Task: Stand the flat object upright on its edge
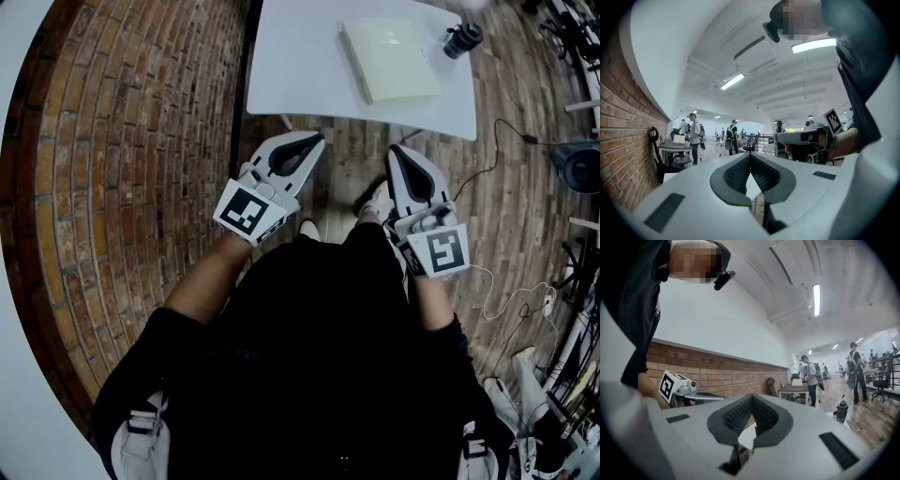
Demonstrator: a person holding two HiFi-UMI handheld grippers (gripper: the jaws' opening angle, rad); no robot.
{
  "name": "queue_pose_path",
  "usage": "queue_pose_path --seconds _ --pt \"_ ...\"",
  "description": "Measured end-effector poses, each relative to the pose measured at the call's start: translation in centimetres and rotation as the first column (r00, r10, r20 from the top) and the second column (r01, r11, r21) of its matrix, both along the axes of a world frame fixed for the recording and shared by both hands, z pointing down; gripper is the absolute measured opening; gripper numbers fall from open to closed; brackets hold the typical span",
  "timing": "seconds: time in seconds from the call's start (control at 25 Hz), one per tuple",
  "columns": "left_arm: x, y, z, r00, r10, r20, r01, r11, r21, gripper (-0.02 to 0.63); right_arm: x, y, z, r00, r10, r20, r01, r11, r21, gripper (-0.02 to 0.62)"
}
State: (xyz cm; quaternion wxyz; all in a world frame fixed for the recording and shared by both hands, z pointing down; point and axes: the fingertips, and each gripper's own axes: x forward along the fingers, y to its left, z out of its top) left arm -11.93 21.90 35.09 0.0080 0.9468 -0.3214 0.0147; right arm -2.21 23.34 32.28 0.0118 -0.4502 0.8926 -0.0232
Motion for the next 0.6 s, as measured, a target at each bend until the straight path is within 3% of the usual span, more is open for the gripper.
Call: queue_pose_path --seconds 0.36,0.6 --pt "-1.2 5.1 -2.5 0.999 0.038 -0.031 -0.037 0.999 0.029 0.02 -1.8 4.9 -1.1 0.999 0.038 -0.014 -0.037 0.999 0.032 0.005" --pt "-1.4 7.1 -2.7 0.998 0.05 -0.027 -0.049 0.998 0.04 0.02 -2.5 7.0 -0.5 0.999 0.049 -0.015 -0.049 0.999 0.007 0.005"
